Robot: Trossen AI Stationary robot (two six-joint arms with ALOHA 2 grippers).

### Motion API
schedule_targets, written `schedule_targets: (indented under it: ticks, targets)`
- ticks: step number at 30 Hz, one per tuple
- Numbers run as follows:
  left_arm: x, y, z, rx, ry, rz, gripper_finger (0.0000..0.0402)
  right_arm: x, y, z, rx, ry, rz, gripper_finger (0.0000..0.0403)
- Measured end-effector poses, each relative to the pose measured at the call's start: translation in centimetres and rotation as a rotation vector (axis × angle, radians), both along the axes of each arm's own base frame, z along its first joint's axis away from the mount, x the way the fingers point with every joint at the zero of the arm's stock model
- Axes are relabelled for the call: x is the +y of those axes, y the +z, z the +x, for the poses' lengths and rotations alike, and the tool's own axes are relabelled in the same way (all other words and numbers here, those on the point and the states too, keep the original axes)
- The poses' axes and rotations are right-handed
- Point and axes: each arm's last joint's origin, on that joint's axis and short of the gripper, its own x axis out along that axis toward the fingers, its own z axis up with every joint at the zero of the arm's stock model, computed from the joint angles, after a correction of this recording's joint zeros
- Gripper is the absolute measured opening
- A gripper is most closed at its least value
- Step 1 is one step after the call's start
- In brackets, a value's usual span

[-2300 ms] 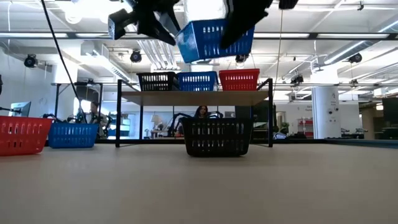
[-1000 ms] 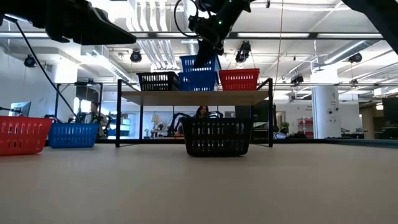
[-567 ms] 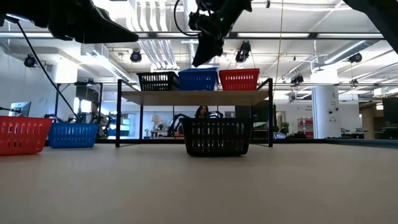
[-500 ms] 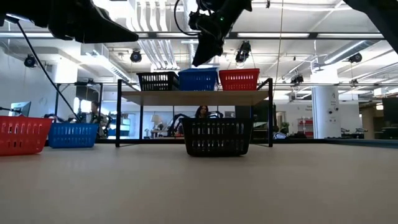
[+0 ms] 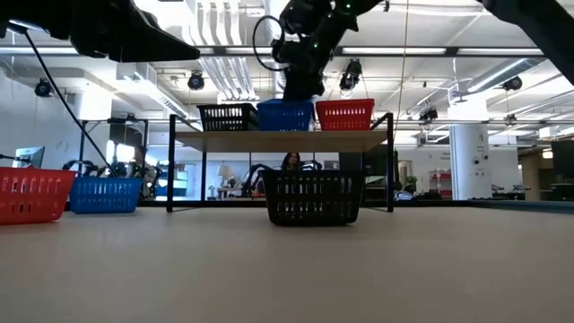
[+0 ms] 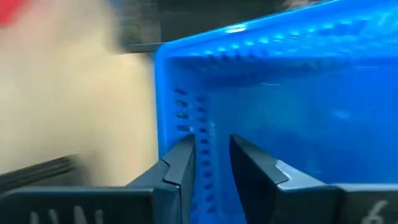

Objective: Stack baskets on shelf by color
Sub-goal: Stack the bottom blue bin on the blue bin on the shelf

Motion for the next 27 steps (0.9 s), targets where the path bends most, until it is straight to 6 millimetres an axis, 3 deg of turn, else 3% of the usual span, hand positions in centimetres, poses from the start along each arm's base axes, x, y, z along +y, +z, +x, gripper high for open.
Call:
schedule_targets:
  ticks: [4,12,22,27]
  targets:
    - [0.0,0.0,0.0,-0.001,0.000,0.000,0.0097,0.6,1.0,-0.5,-0.050,0.112,0.066,0.0074]
    - [0.0,0.0,0.0,-0.001,0.000,0.001,0.0097,0.8,3.4,-1.1,-0.106,0.080,0.024,0.0057]
    - [0.0,-0.2,0.0,0.005,0.000,0.003,0.0097,5.6,2.0,1.1,-0.062,0.272,-0.008,0.0058]
    - [0.0,-0.2,0.0,0.005,0.001,0.002,0.0097,5.6,1.6,1.4,-0.035,0.217,-0.066,0.0059]
